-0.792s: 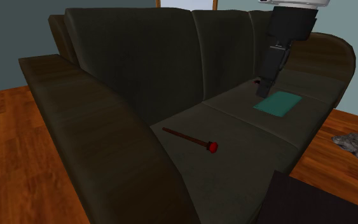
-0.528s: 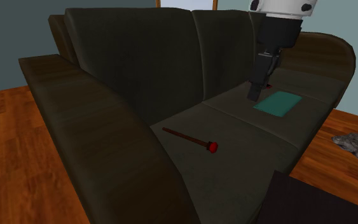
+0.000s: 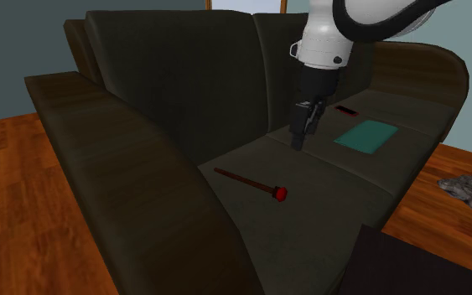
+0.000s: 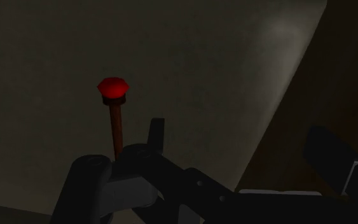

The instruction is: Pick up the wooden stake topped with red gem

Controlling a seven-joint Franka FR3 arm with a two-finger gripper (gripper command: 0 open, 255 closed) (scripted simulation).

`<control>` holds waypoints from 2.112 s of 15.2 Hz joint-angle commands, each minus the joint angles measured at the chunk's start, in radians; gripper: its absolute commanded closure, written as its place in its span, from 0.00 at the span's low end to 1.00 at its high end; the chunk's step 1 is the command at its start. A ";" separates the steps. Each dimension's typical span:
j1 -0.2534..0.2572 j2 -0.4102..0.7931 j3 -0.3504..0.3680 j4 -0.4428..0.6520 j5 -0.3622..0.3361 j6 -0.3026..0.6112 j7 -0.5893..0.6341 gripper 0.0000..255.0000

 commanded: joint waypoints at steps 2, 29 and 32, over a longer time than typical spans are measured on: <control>-0.002 0.117 -0.029 0.038 0.002 0.068 -0.038 0.00; -0.102 1.117 -0.058 0.711 0.186 0.288 -0.292 0.00; -0.105 1.144 -0.054 0.712 0.192 0.314 -0.295 0.00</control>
